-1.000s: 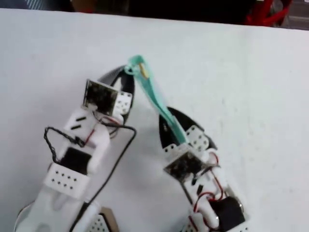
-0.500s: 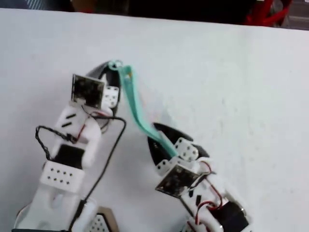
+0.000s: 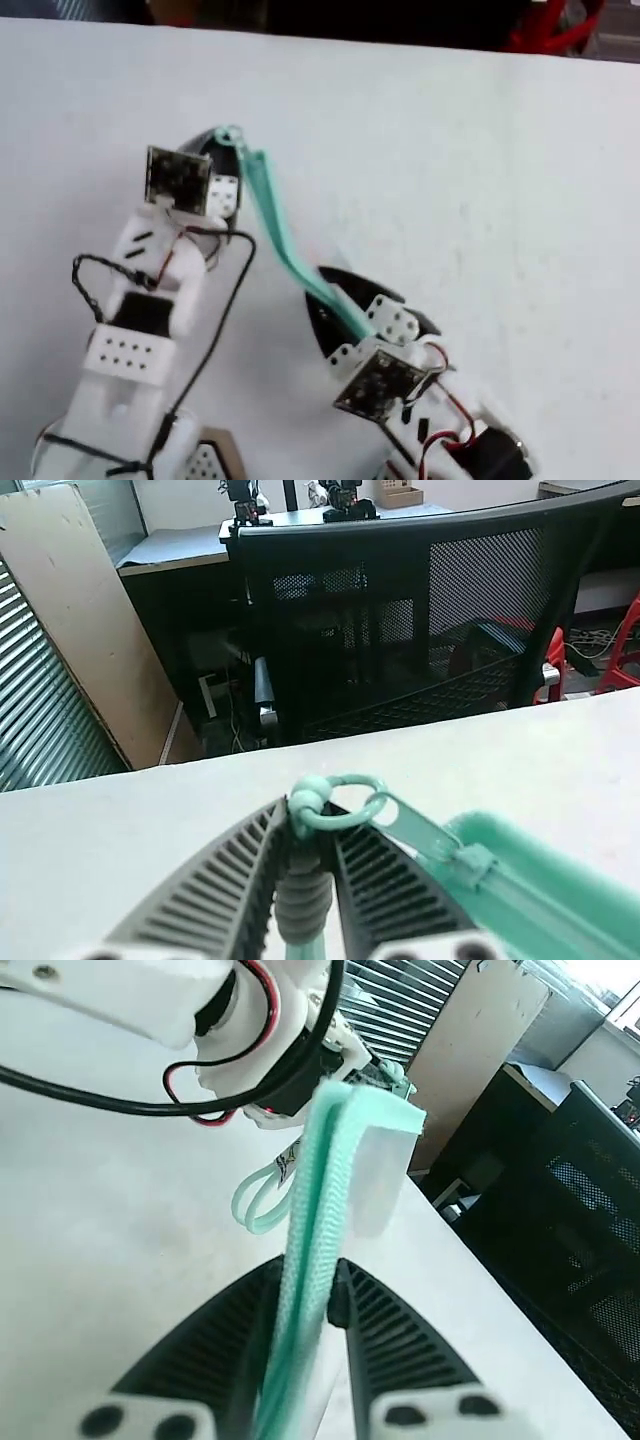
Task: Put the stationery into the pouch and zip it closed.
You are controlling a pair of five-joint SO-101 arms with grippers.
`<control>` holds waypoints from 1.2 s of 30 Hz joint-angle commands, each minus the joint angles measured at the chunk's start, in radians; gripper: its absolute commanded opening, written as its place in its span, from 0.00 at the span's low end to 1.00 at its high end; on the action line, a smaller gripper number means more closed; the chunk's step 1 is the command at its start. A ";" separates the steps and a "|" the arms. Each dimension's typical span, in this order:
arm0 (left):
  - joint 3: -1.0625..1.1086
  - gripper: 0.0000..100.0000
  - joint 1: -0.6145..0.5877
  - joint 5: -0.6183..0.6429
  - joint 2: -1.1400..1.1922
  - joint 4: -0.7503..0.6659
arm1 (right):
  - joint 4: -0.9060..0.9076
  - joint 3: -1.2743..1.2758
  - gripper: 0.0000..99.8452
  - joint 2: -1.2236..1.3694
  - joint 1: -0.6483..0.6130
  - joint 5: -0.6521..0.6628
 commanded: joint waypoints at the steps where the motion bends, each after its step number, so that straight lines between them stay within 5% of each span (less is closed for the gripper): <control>1: -0.040 0.02 -0.087 -0.011 0.111 -0.107 | 0.015 -0.060 0.02 -0.012 -0.030 -0.008; 36: -0.044 0.02 -0.231 -0.009 0.137 -0.199 | 0.016 -0.060 0.02 -0.012 -0.031 -0.009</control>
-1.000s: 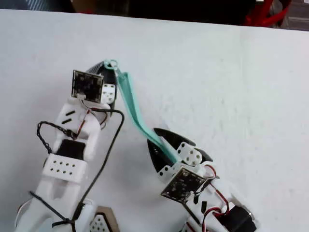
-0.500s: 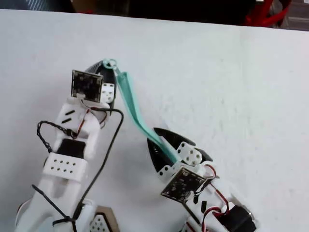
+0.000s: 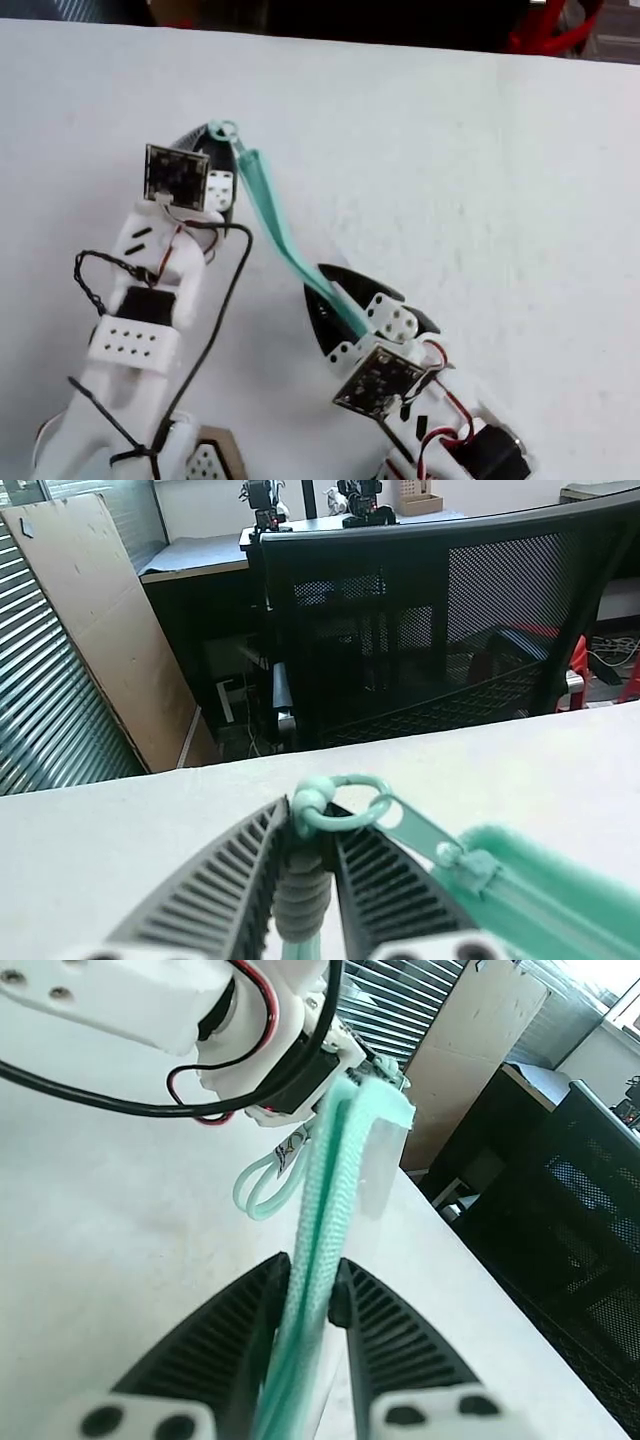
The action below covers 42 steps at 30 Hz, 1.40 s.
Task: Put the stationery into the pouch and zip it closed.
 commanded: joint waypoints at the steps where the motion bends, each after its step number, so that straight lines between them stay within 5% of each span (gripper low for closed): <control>1: -0.051 0.02 -0.171 -0.008 -0.004 -0.063 | 0.018 -0.060 0.02 -0.013 -0.031 -0.009; 10: -0.057 0.02 -0.185 -0.008 -0.004 -0.054 | 0.018 -0.060 0.02 -0.013 -0.031 -0.028; 19: -0.055 0.02 -0.064 -0.008 -0.005 -0.023 | 0.008 -0.017 0.02 -0.010 -0.022 -0.037; 24: -0.060 0.04 -0.035 -0.048 -0.013 0.035 | -0.139 0.126 0.02 -0.008 0.119 -0.037; 29: -0.040 0.24 -0.114 -0.153 -0.067 0.218 | -0.375 0.348 0.02 -0.008 0.277 -0.037; 33: -0.035 0.26 -0.223 -0.215 -0.180 0.396 | -0.378 0.348 0.02 -0.008 0.285 -0.072; 42: -0.032 0.26 -0.237 -0.753 -0.426 0.918 | -0.375 0.350 0.02 -0.007 0.289 -0.107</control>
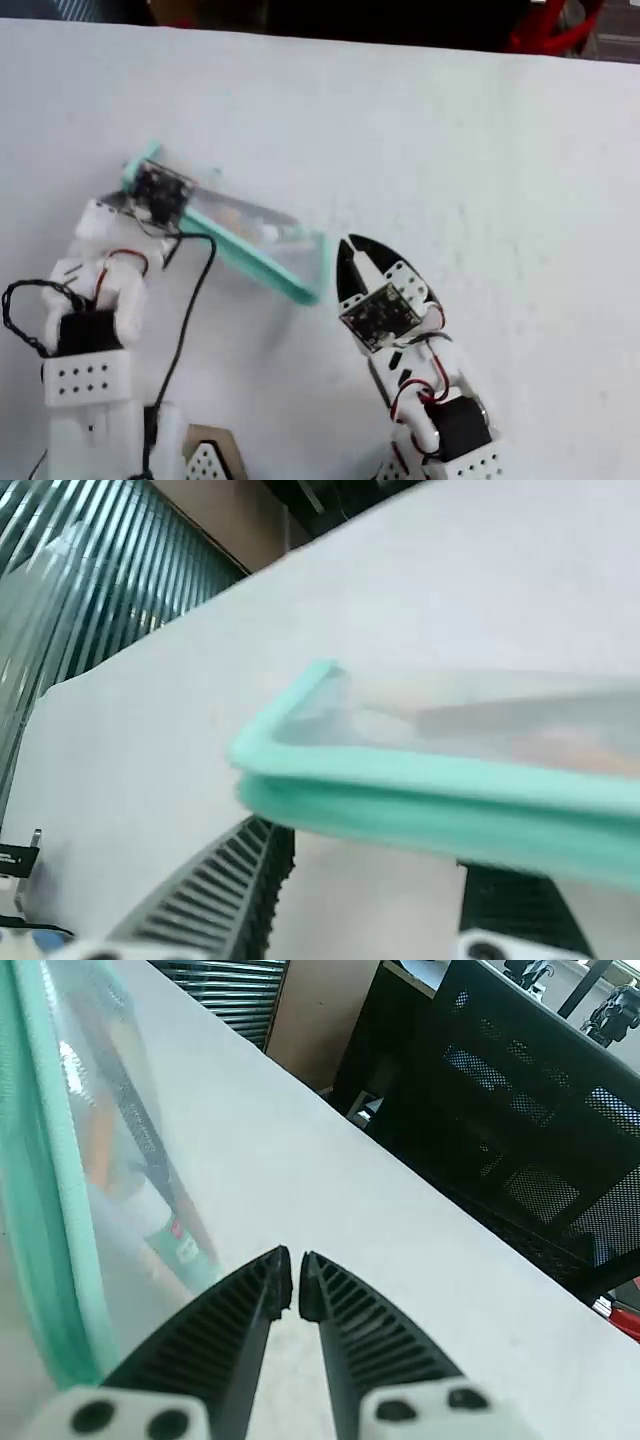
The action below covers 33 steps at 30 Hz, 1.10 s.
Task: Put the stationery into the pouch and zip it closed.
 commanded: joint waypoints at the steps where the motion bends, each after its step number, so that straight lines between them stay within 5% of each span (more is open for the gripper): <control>1: -0.025 0.26 0.005 -0.264 -0.116 0.259 | -0.015 -0.005 0.02 -0.004 0.008 -0.009; 9: -0.061 0.26 -0.045 -0.483 -0.285 0.600 | -0.002 -0.005 0.02 -0.004 0.007 -0.009; 15: -0.267 0.26 -0.042 -0.339 -0.455 0.623 | -0.002 0.000 0.02 -0.004 0.007 -0.011; 19: -0.315 0.19 -0.068 -0.232 -0.461 0.519 | -0.061 0.066 0.02 -0.004 0.005 -0.075; 24: -0.322 0.03 -0.202 -0.180 -0.308 0.411 | -0.088 0.089 0.02 -0.004 0.005 -0.086; 33: -0.543 0.03 -0.374 -0.138 0.318 0.394 | -0.139 0.141 0.02 -0.004 0.004 -0.080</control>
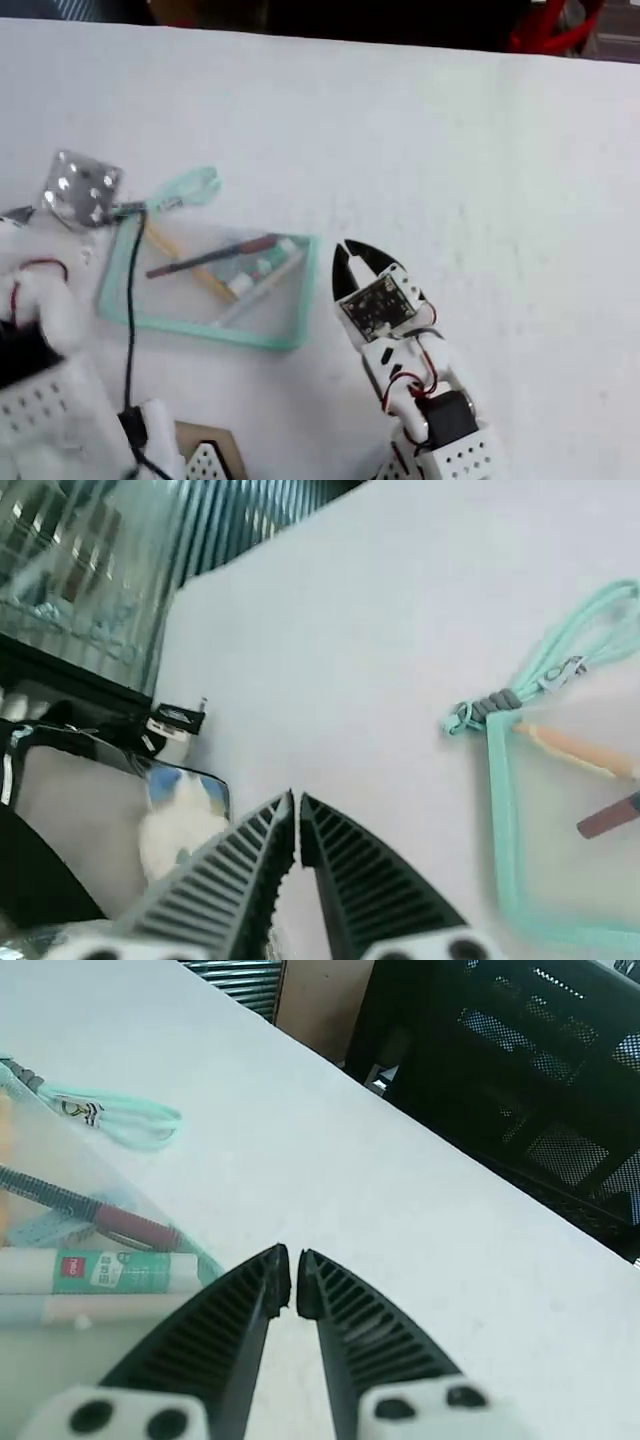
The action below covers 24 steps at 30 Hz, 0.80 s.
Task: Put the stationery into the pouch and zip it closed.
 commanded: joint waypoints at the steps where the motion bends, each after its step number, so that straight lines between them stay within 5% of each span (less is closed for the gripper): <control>1: -0.170 0.03 -0.065 0.017 0.380 -0.046 | -0.024 -0.008 0.02 -0.004 0.004 -0.003; 13: -0.489 0.02 -0.073 0.037 1.156 -0.054 | 0.068 -0.081 0.02 0.008 0.012 -0.123; 24: -0.523 0.02 0.085 0.333 1.296 -0.069 | 0.153 -0.431 0.02 0.518 0.077 -0.218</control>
